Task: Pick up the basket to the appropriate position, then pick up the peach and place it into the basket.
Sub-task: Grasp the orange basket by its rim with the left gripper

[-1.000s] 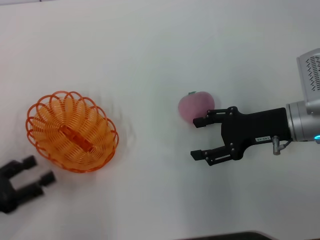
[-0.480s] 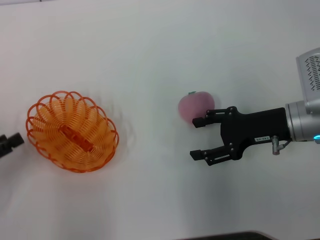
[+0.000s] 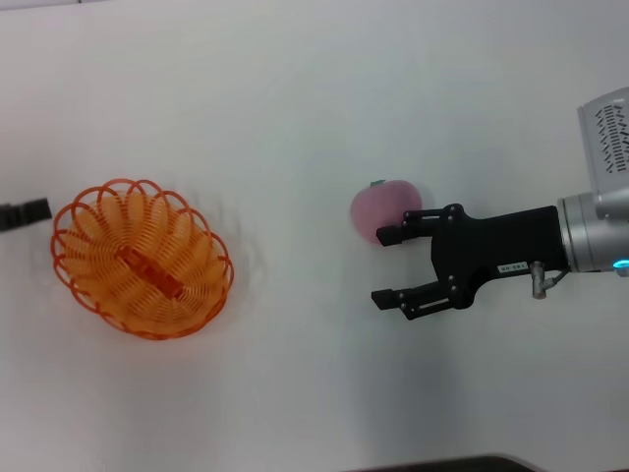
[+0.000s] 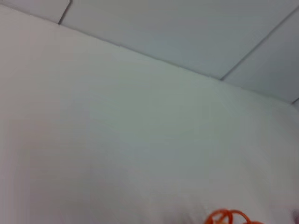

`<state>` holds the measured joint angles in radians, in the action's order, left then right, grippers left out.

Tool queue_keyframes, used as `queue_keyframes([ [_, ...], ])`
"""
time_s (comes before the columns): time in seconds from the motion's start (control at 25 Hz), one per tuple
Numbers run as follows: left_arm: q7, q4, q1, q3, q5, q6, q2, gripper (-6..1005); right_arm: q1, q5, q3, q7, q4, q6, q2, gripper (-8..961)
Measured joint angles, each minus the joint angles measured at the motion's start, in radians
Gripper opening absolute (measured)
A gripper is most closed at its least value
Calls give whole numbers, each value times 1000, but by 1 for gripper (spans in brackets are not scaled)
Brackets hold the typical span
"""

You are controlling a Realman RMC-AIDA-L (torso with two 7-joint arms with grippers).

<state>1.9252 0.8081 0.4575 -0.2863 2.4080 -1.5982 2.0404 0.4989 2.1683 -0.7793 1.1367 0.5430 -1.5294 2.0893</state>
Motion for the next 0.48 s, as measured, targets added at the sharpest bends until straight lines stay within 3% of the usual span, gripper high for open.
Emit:
queue_keyframes([
  [0.04,0,0,0,0,0,0,0,834,1,0,0,0,0,0,0,868],
  [0.16,85,88,57,-152,13,21,-5,833,3,1,0,1,0,0,0,868],
  [0.24,110,111,74,-193,30,25,-5,832,3,1,0,1,0,0,0,868],
  [0.32,185,159,136,-308,124,40,-9,831,4,1,0,1,1,0,0,868],
  [0.48,271,165,213,-424,247,43,-12,830,4,1,0,9,4,1,0,868],
])
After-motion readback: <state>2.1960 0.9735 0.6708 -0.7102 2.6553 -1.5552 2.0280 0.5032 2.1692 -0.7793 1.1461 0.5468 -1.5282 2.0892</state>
